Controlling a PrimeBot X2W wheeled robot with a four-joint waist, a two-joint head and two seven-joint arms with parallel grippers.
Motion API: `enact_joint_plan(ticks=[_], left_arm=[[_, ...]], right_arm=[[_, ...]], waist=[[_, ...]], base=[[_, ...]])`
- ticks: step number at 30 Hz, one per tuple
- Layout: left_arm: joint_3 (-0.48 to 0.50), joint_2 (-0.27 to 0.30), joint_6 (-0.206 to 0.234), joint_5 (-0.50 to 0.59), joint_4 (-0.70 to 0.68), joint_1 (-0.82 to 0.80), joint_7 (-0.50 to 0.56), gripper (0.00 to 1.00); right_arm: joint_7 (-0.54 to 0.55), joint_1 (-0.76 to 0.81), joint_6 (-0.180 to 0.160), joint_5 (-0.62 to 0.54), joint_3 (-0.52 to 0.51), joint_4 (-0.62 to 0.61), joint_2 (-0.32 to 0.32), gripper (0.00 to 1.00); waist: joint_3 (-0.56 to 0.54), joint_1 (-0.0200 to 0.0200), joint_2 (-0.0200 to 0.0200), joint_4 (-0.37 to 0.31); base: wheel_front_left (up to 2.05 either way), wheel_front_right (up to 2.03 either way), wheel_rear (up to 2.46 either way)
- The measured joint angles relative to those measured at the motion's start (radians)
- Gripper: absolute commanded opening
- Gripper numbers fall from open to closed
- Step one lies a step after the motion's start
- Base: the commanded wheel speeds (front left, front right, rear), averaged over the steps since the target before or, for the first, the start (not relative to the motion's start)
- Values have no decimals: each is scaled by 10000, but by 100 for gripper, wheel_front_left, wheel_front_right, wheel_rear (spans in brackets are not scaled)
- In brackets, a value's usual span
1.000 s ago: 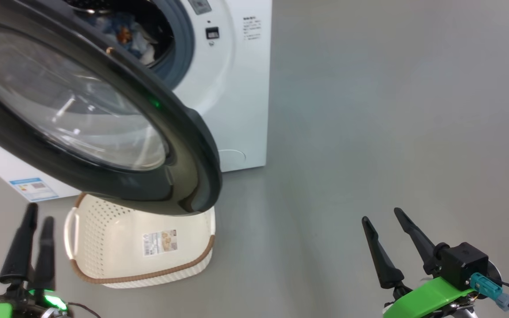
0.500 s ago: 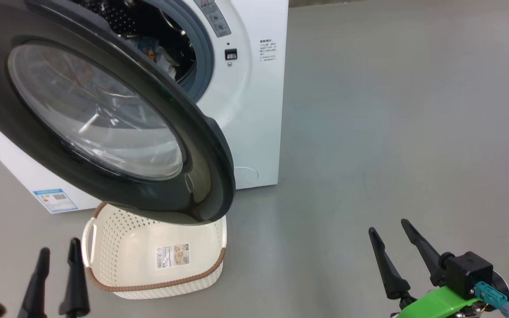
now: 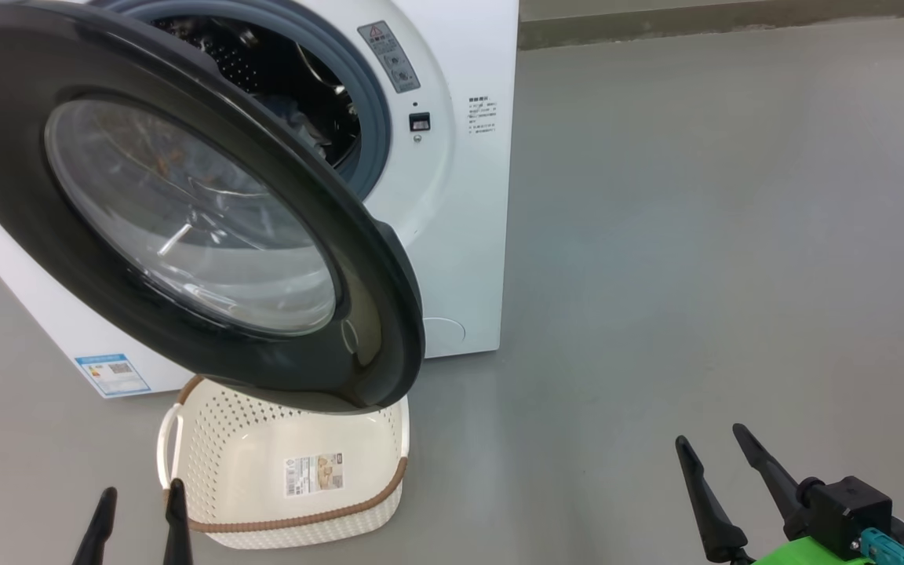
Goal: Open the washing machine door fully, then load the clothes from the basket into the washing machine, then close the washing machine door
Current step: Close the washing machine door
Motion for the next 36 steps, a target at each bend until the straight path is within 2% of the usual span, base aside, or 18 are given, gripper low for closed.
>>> enact_joint_plan(ticks=[26, 27, 28, 36], left_arm=[[-161, -4, 215, 82, -69, 153, 0, 100], [-163, -4, 222, 81, -98, 153, 0, 100], [-163, -4, 230, 81, -100, 153, 0, 100], [-215, 0, 268, 52, -105, 145, 0, 100]], right_arm=[[23, 17, 0, -6, -19, -144, 8, 100], [-50, 16, 0, -4, -19, -144, 8, 44], [-59, 16, 0, -2, -19, -142, 8, 0], [-82, 11, 0, 12, -29, -105, 10, 0]], waist=[[43, 0, 0, -89], [55, 0, 0, -86], [60, 0, 0, -86], [137, 0, 0, -68]], base=[[0, 0, 0], [0, 0, 0], [0, 0, 0], [0, 0, 0]])
